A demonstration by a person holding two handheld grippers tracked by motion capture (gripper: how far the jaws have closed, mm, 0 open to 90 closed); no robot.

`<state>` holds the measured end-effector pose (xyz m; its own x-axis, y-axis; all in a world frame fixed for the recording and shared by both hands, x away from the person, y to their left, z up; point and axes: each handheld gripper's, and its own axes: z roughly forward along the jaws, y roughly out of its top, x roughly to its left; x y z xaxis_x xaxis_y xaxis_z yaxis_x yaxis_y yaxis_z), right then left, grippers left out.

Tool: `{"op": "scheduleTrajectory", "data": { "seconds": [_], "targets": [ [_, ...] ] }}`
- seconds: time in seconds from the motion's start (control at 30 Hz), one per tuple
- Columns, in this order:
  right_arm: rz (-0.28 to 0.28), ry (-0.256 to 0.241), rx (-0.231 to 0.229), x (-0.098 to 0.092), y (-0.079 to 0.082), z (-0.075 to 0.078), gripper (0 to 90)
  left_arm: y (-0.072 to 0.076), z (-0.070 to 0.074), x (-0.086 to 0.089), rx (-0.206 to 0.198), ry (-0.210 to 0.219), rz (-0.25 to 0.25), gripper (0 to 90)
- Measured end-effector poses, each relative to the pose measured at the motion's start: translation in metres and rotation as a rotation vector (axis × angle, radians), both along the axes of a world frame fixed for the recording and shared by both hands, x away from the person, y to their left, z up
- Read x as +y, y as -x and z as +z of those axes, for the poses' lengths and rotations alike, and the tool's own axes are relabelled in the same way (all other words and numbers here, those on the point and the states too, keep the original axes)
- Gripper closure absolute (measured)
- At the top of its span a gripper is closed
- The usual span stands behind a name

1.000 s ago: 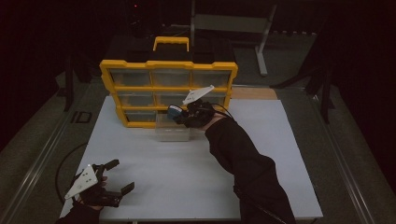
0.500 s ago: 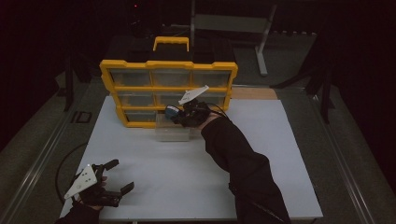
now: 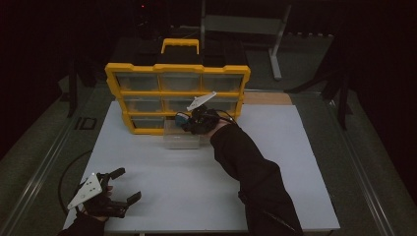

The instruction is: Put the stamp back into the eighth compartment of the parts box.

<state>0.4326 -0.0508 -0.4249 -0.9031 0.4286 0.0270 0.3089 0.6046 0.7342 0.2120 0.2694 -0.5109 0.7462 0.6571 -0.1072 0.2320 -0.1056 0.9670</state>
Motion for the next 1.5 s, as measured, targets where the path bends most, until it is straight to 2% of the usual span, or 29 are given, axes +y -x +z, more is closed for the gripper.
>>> {"op": "scheduleTrajectory", "data": {
  "seconds": [0.33, 0.5, 0.57, 0.7, 0.73, 1.03, 1.27, 1.5],
  "targets": [
    [-0.008, 0.043, 0.013, 0.010, -0.004, -0.012, 69.0, 0.000, 0.000, 0.000, 0.005, 0.004, -0.004, 0.1],
    [-0.019, 0.048, 0.031, 0.011, -0.004, -0.013, 68.1, 0.000, 0.000, 0.001, 0.006, 0.004, -0.004, 0.1],
    [-0.027, 0.037, 0.040, 0.010, -0.004, -0.011, 61.6, 0.000, 0.000, 0.001, 0.007, 0.003, -0.005, 0.1],
    [-0.028, 0.034, 0.046, 0.009, -0.003, -0.006, 56.2, 0.000, 0.000, 0.000, 0.008, 0.004, -0.006, 0.1],
    [-0.028, 0.023, 0.057, 0.008, -0.002, -0.003, 49.1, 0.000, 0.000, 0.000, 0.008, 0.006, -0.005, 0.1],
    [-0.048, -0.014, 0.086, 0.001, 0.006, 0.003, 30.1, -0.001, -0.001, 0.000, 0.009, 0.002, -0.004, 0.1],
    [-0.061, -0.043, 0.087, -0.004, 0.014, 0.007, 14.5, -0.001, -0.001, 0.000, 0.011, -0.002, -0.005, 0.1],
    [-0.042, -0.069, 0.099, -0.008, 0.021, 0.007, 7.9, -0.001, -0.001, -0.001, 0.011, -0.005, -0.005, 0.1]
  ]
}}
